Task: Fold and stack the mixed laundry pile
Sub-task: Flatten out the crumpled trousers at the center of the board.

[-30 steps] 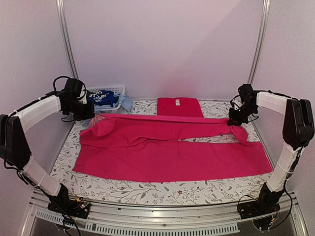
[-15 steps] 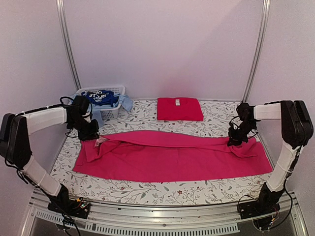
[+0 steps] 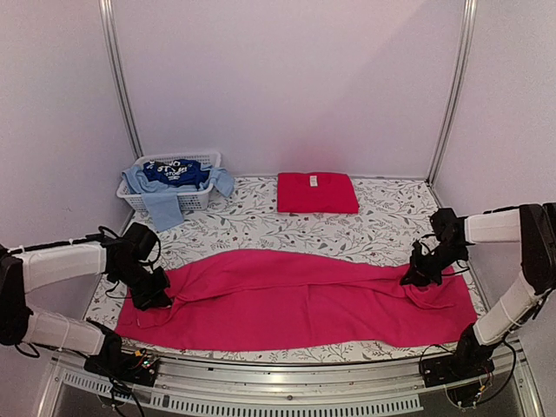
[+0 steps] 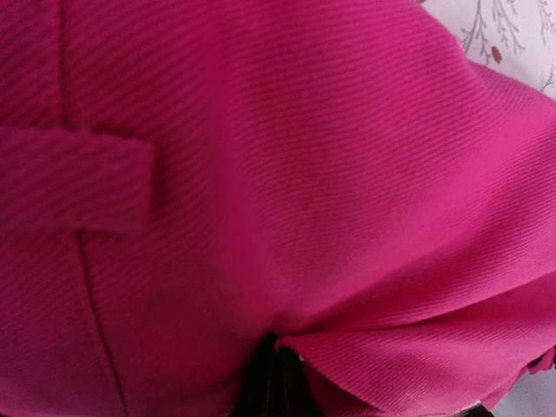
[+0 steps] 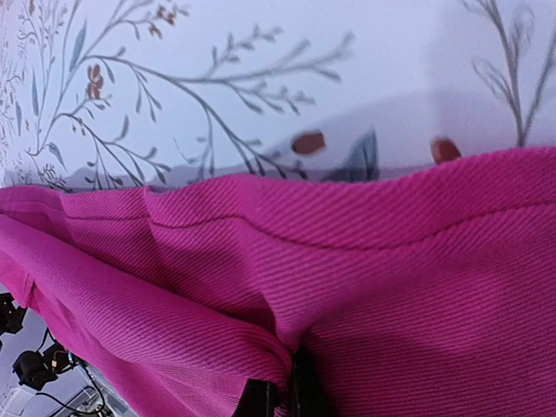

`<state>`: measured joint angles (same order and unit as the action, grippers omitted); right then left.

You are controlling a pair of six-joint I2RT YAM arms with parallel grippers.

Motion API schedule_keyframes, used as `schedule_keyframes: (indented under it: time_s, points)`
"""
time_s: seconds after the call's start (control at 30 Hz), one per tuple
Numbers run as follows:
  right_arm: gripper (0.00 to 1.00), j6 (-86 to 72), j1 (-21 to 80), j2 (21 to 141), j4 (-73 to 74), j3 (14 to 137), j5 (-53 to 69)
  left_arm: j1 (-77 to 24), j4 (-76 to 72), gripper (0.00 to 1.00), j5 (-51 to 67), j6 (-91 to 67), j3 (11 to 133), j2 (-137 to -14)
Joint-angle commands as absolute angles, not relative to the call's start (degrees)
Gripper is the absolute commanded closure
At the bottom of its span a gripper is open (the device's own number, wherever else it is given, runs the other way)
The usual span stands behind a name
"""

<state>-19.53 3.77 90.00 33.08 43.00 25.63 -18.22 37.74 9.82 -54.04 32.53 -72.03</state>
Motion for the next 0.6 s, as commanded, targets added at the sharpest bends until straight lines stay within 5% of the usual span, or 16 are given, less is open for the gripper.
schedule_keyframes:
  time_s: [0.0,0.17,0.4,0.47,0.57]
  points:
    - [1.0,-25.46,4.29,85.23,45.18,40.83,23.15,-19.62,49.44,1.0,11.36,-62.49,29.45,-62.72]
    - [1.0,-28.02,4.07,77.1,49.45,43.87,21.84,-19.7,52.95,1.0,10.05,-61.72,36.44,-55.25]
    - [0.96,-20.06,1.79,93.29,45.92,62.37,13.88,-12.23,50.93,1.0,2.06,-46.31,57.83,-78.28]
    - [0.79,-18.09,1.82,99.97,45.87,70.37,11.82,-8.59,47.42,0.99,0.52,-42.52,63.36,-84.65]
    - [0.39,-15.03,1.77,108.33,50.5,81.91,8.05,-3.88,46.85,0.67,0.14,-37.41,72.14,-92.71]
